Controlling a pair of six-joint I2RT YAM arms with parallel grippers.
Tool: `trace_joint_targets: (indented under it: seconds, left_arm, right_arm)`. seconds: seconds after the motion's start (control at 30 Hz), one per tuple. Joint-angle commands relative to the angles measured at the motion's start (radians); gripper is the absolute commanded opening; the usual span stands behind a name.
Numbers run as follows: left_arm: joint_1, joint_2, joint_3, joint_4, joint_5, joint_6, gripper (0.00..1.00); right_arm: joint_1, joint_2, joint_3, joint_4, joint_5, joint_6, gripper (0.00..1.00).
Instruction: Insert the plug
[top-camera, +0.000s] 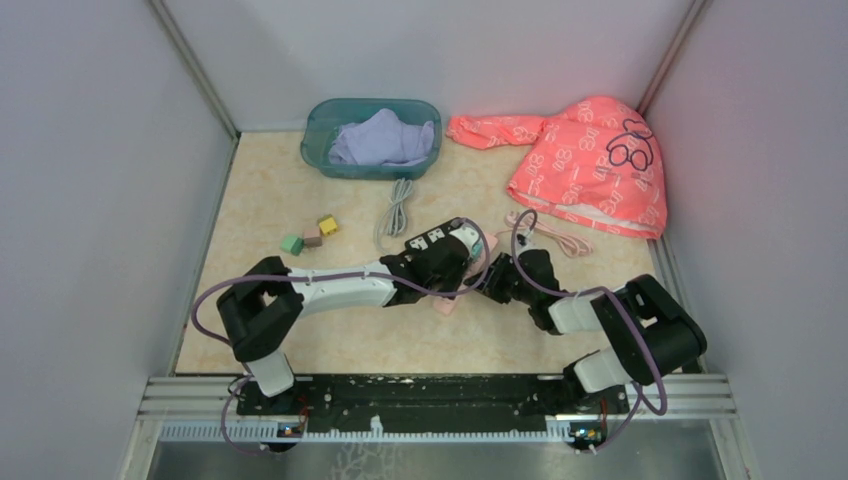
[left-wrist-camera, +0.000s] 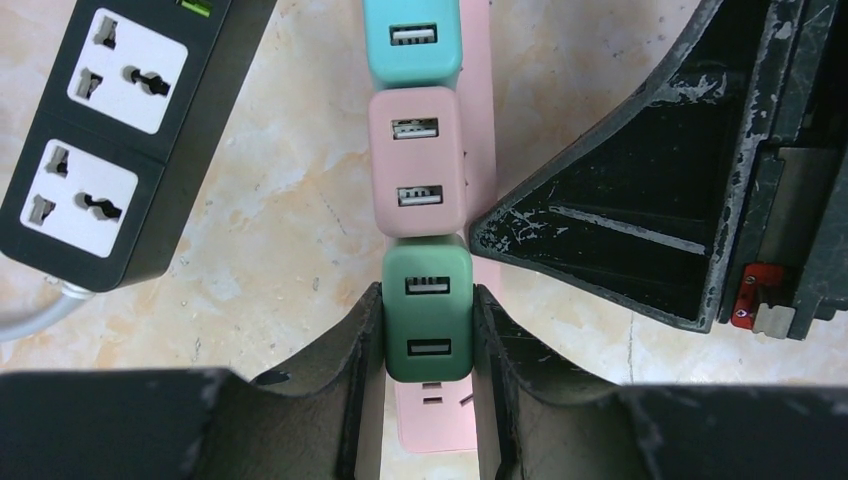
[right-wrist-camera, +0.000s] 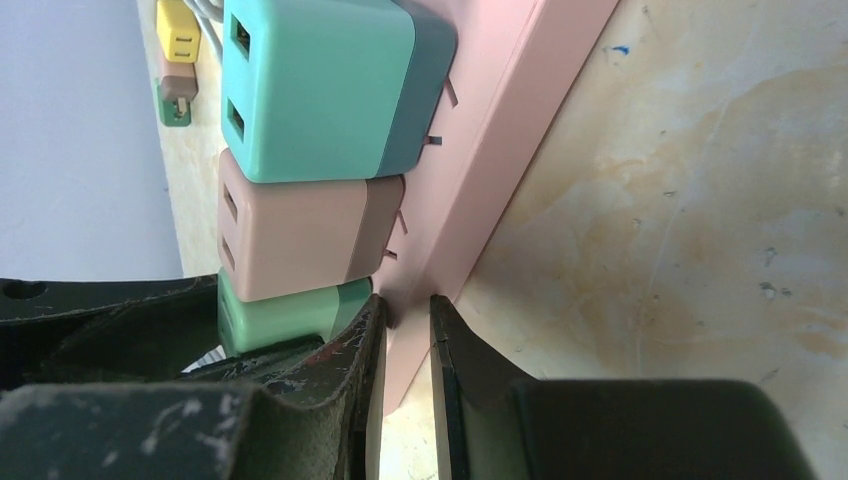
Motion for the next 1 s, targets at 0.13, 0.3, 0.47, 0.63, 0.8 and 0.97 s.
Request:
trace_joint_targets:
  seconds: [0.13, 0.3, 0.47, 0.63, 0.8, 0.97]
  left_arm:
    - [-0.019, -0.034, -0.021, -0.3, 0.079, -0.052, 0.54]
    - [-0.013, -0.11, -0.011, -0.29, 0.063, -0.056, 0.66]
    - [0.016, -0.212, -0.023, -0.295, 0.045, -0.061, 0.75]
    - [0.101, -0.297, -0.054, -0.304, 0.048, -0.053, 0.8]
    - [0.235, -0.379, -0.091, -0.318, 0.047, -0.042, 0.82]
    - [0.367, -0.444, -0.125, -0.343, 0.002, -0.019, 0.87]
  right_arm:
    - [0.05, -0.012, 0.05, -0.012, -0.016, -0.033, 0.19]
    - [0.05, -0.037, 0.047, -0.022, -0.008, -0.042, 0.2]
    - [0.05, -0.09, 0.044, -0.03, 0.0, -0.061, 0.25]
    - [0.049, -0.159, 0.04, -0.061, 0.018, -0.1, 0.35]
    - [0.049, -0.238, 0.041, -0.11, 0.036, -0.147, 0.44]
    - [0.048, -0.334, 0.034, -0.175, 0.097, -0.215, 0.54]
